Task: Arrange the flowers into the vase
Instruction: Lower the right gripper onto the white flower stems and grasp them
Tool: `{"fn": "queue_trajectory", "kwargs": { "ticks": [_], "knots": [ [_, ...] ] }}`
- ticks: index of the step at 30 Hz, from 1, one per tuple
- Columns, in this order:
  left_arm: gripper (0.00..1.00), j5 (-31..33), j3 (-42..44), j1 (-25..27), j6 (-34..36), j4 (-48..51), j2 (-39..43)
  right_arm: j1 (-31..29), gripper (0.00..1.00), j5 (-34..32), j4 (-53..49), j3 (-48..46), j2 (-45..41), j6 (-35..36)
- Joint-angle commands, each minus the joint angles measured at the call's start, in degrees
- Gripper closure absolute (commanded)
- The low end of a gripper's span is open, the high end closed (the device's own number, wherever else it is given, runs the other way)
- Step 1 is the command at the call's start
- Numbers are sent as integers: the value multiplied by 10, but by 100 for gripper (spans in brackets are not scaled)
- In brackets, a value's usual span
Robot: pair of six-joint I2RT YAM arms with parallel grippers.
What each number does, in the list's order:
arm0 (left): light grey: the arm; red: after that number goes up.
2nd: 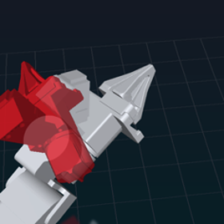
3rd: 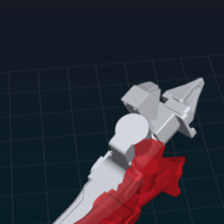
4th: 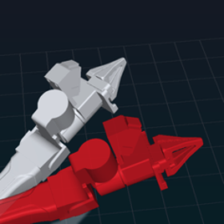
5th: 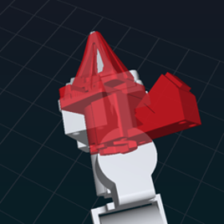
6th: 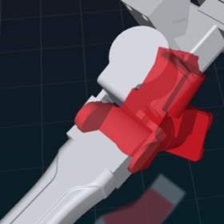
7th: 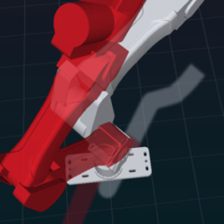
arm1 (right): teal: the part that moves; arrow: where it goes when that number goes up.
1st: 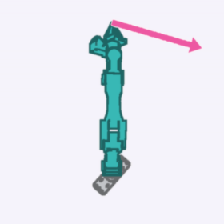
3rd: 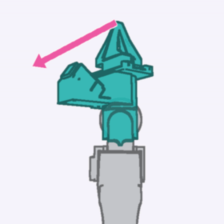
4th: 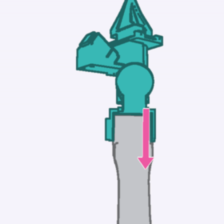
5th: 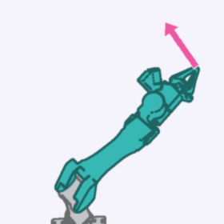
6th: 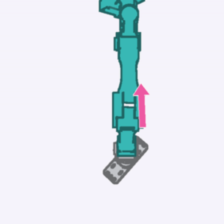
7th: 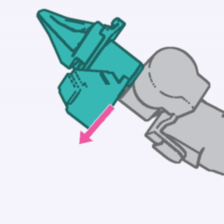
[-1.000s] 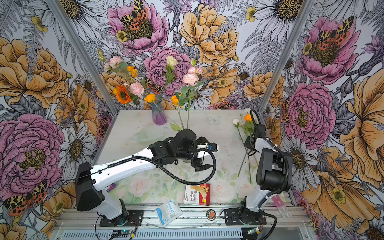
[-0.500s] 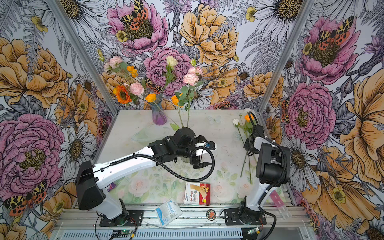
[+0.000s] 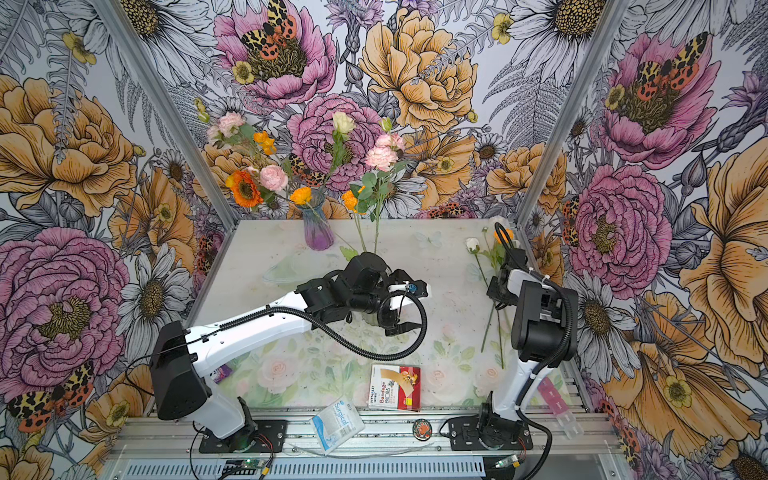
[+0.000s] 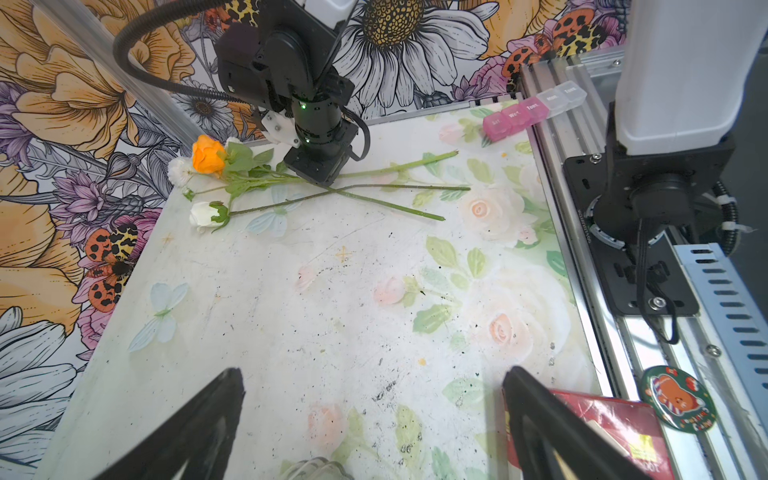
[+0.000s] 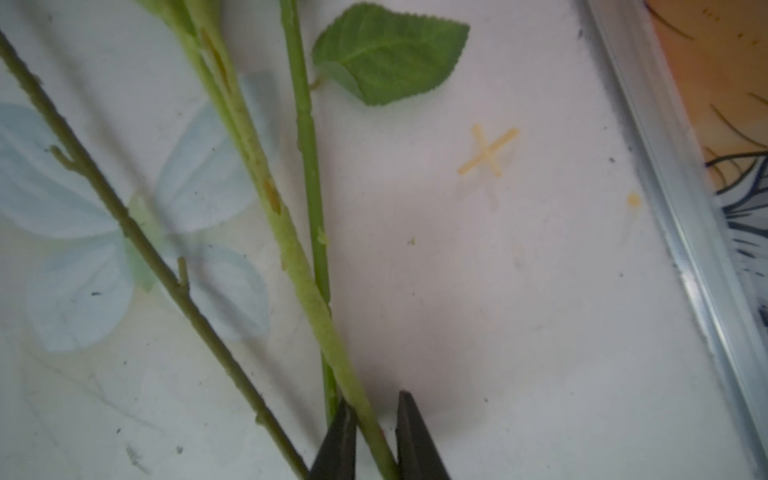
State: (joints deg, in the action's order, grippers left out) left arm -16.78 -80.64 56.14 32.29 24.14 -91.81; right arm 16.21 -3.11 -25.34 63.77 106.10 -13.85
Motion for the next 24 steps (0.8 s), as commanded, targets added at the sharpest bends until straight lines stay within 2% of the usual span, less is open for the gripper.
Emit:
{"fn": "queue_trajectory", "kwargs": {
  "ticks": [1, 4, 9, 15, 24],
  "knots": [
    [1, -26, 8, -8, -13, -20, 27, 3, 87, 3, -9, 7, 6, 8],
    [1, -26, 11, -9, -15, -21, 30, 0, 94, 12, -8, 5, 1, 19],
    [1, -29, 16, -12, -20, -25, 34, -23, 100, 17, -8, 7, -26, 42],
    [1, -26, 18, -12, -21, -25, 40, -73, 100, 44, -8, 17, -87, 67],
    [1, -19, 20, -12, -20, -25, 51, -141, 100, 30, -5, 37, -213, 90]
  ]
}}
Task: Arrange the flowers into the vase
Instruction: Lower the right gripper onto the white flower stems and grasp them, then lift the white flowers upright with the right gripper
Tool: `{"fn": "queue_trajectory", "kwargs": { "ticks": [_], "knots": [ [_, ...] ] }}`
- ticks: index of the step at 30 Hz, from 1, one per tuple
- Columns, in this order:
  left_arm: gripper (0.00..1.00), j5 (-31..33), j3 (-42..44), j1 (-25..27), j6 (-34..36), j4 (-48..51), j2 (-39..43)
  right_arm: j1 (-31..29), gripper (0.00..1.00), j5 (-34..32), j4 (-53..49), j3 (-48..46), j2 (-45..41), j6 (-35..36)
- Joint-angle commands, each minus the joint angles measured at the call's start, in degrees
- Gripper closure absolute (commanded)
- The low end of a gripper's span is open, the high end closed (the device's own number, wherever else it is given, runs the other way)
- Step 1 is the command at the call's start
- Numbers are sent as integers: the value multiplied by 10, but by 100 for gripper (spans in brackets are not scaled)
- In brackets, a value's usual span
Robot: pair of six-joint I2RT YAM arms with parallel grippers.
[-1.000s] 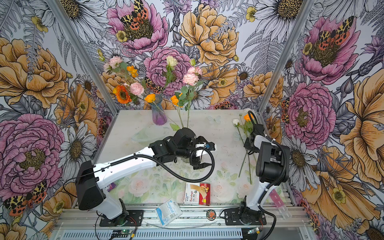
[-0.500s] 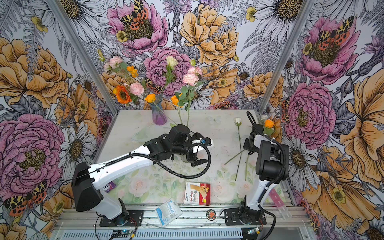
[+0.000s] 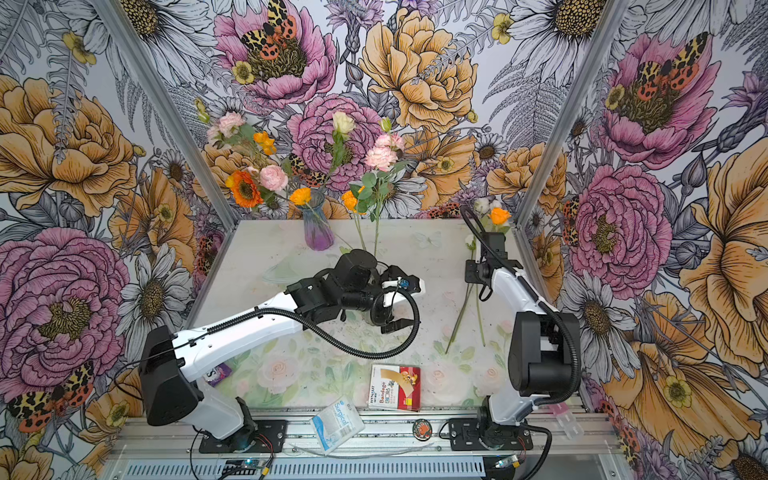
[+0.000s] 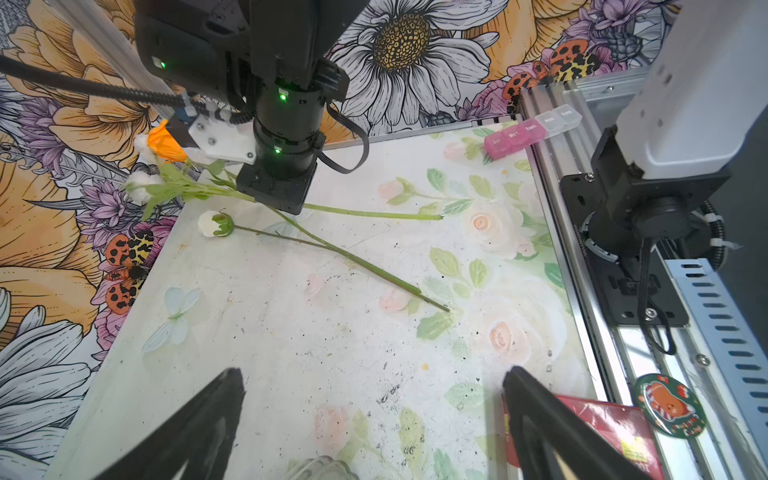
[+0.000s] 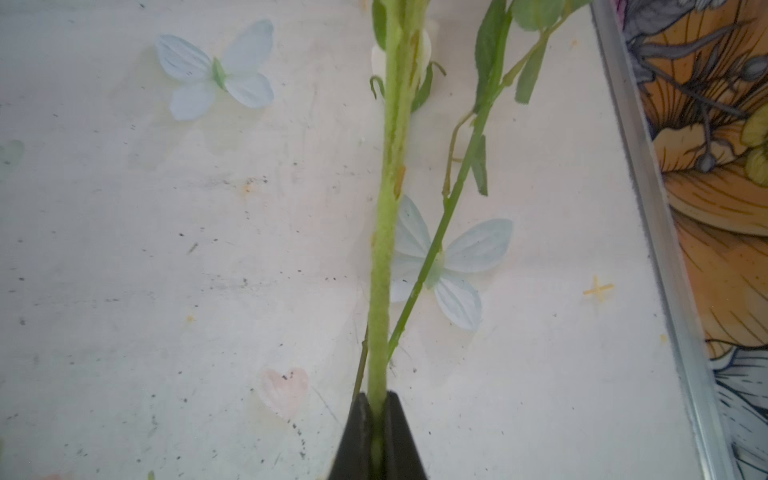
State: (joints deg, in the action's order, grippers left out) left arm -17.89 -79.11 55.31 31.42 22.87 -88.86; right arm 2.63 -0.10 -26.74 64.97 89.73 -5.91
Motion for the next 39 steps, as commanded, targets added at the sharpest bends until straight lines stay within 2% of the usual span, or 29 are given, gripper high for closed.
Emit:
{"fn": "queue_trajectory", "kwargs": {
  "ticks": [1, 8, 13, 16, 17, 21, 23, 24, 26, 30, 36, 39],
  "knots": [
    [1, -9, 4, -4, -12, -12, 25, -8, 100, 3, 13, 26, -64, 10],
    [1, -7, 10, -12, -10, -19, 45, -13, 100, 17, 2, 43, -115, -25],
    [1, -5, 10, -19, -9, -20, 51, -13, 100, 99, -4, 54, -135, -55],
    [1, -11, 13, -26, -12, -25, 57, -18, 100, 123, -3, 63, -149, -67],
    [1, -16, 12, -29, -15, -26, 58, -13, 95, 135, -2, 62, -147, -76],
    [1, -20, 12, -31, -16, -27, 59, 57, 100, 262, -5, 45, -70, -167],
    [1, -20, 14, -28, -14, -27, 57, 70, 100, 298, -5, 30, -36, -197],
    [1, -19, 14, -26, -13, -27, 56, 66, 100, 297, -3, 24, -37, -197],
    [1, -18, 18, -18, -9, -28, 55, 39, 100, 253, -4, 20, -68, -171],
    [1, -20, 30, -13, -12, -48, 56, 16, 100, 239, -4, 36, -150, -161],
    [1, -3, 53, -13, -59, -141, 49, 36, 100, 279, -6, 61, -210, -172],
    [2, 12, 36, -4, -77, -151, 41, 37, 100, 311, -4, 71, -220, -181]
  ]
}}
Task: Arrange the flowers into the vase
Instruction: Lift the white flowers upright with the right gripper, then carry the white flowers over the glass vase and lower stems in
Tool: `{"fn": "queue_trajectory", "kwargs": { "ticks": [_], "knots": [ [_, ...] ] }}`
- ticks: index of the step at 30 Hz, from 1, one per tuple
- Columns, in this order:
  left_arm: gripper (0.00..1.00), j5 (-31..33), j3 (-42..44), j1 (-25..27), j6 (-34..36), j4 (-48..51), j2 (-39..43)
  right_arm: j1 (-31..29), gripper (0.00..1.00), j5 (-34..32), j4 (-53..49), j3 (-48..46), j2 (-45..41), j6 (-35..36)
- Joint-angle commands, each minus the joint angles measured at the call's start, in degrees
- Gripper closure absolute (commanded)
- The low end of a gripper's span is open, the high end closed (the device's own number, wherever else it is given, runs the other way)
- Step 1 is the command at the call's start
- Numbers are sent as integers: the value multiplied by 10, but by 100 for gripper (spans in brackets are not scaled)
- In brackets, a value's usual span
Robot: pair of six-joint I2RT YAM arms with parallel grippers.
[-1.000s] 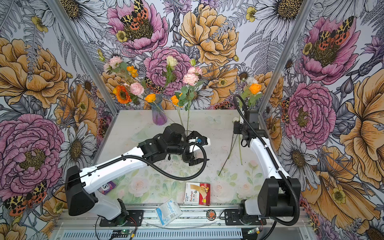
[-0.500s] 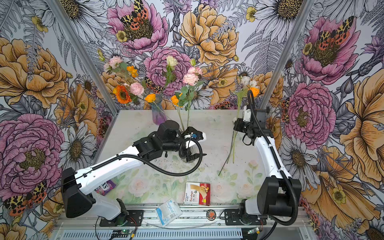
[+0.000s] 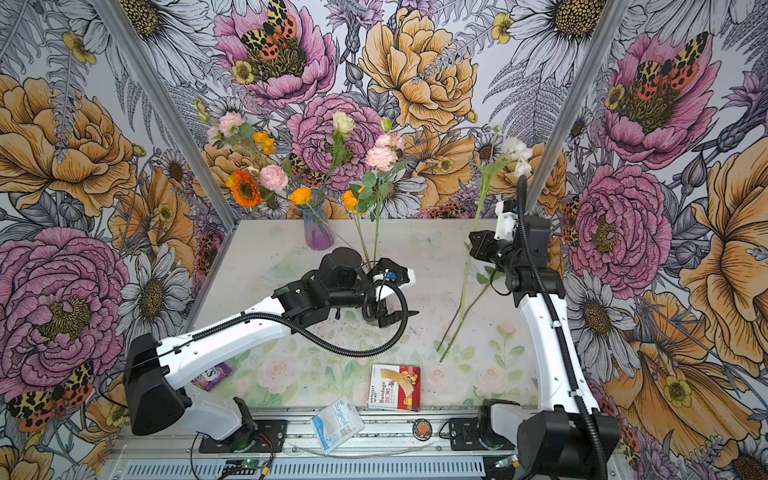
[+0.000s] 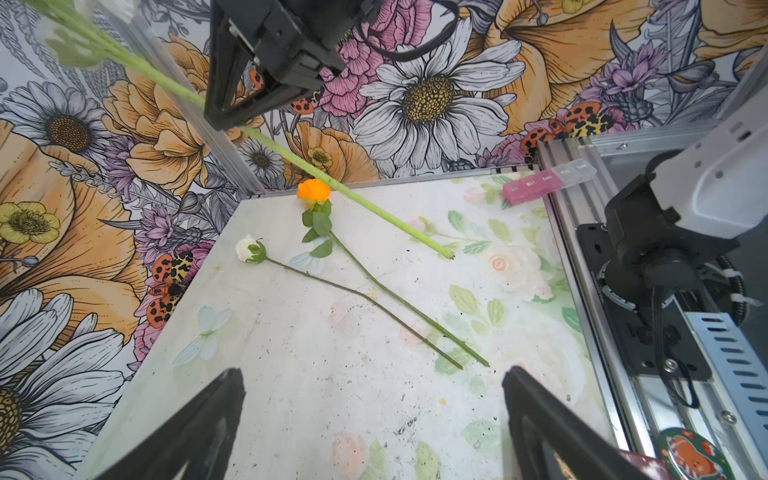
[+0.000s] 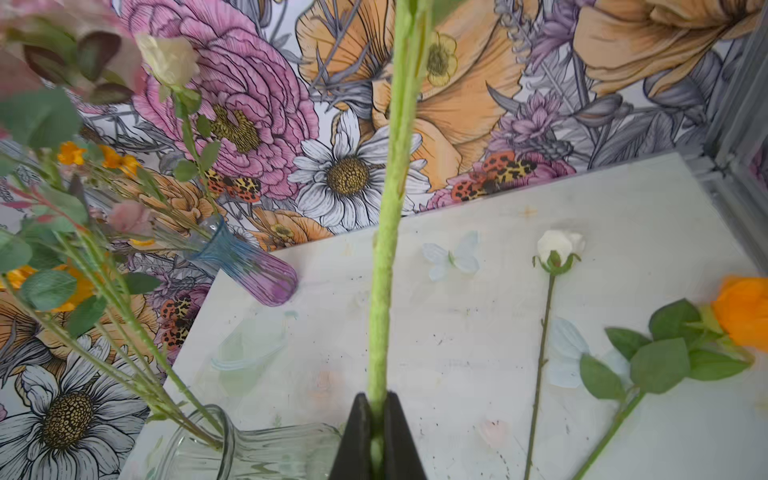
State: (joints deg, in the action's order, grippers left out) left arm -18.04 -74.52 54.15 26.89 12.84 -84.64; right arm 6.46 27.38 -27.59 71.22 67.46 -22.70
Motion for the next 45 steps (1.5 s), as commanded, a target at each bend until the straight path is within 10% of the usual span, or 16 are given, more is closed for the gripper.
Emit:
{"fn": "queue_trajectory", "kwargs": {
  "ticks": [1, 14, 29, 45],
  "knots": [
    [2, 13, -13, 13, -28, -50, 1, -2, 100, 43, 4, 13, -3, -16],
    [1, -45, 96, -47, -9, 38, 187, -236, 100, -210, 300, -57, -137, -33],
    [1, -105, 211, -170, -30, -2, 285, -500, 100, -486, 649, -151, 14, 69],
    [1, -101, 208, -174, -32, 5, 292, -553, 100, -550, 669, -145, 32, 105]
  ]
}}
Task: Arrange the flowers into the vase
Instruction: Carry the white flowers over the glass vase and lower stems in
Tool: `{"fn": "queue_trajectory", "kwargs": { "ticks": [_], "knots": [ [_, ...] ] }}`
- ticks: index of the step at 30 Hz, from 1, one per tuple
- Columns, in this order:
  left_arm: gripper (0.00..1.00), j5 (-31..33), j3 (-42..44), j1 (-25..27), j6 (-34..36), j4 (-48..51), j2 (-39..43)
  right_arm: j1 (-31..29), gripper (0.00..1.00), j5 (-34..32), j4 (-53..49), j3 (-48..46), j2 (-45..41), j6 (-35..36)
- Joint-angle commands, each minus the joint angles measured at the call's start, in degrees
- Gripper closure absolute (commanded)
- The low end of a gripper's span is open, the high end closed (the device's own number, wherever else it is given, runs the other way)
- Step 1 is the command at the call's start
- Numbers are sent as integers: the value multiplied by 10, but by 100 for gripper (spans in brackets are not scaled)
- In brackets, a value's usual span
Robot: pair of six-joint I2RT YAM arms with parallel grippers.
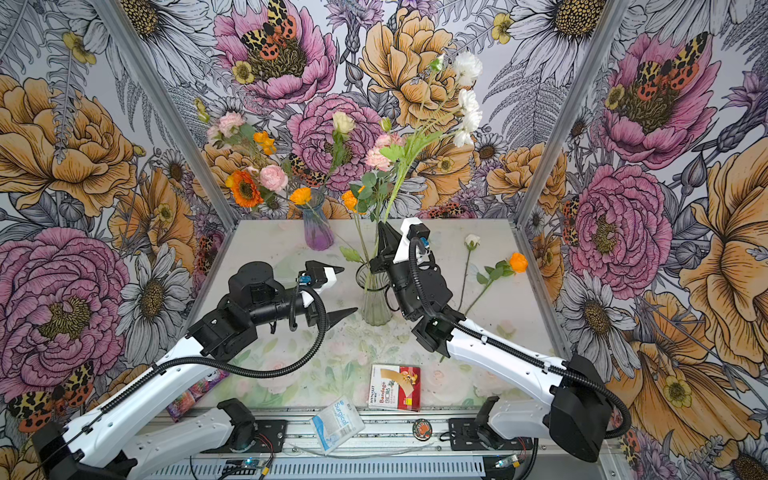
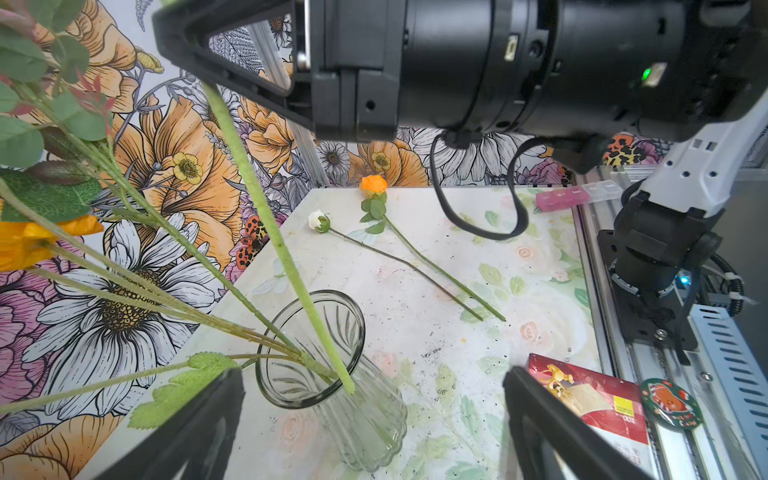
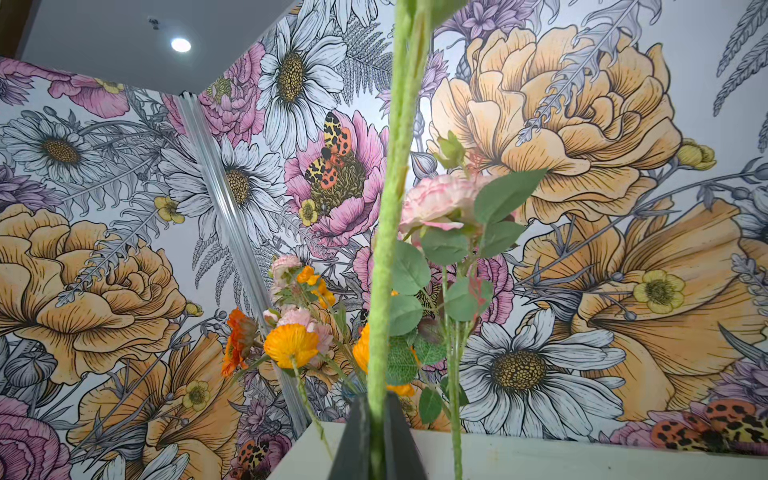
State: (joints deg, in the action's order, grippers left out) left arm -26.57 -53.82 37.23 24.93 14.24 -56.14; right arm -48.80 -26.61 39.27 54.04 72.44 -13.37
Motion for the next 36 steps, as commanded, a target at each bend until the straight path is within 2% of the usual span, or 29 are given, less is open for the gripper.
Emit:
{"fn": "queue_trajectory", "kwargs": {
  "ticks": [1, 9, 14, 19, 25, 30, 36],
  "knots": [
    [1, -15, 1, -6, -12, -9, 8, -1, 100, -9, 1, 27, -22, 11],
    [1, -19, 1, -5, -14, -10, 6, -1, 100, -32, 3, 26, -23, 14],
    [1, -19, 2, -5, -15, -10, 7, -1, 100, -64, 79, -20, 6, 0],
    [1, -24, 2, -5, -15, -9, 6, -21, 100, -131, 176, -70, 44, 5],
    [1, -23, 0, -6, -14, -6, 4, -59, 100, -198, 204, -80, 89, 28],
    [1, -24, 0, -6, -14, -5, 2, -74, 100, -231, 236, -101, 126, 19],
    [1, -26, -1, -6, -15, -5, 0, -78, 100, -247, 242, -116, 168, -33]
  ]
}}
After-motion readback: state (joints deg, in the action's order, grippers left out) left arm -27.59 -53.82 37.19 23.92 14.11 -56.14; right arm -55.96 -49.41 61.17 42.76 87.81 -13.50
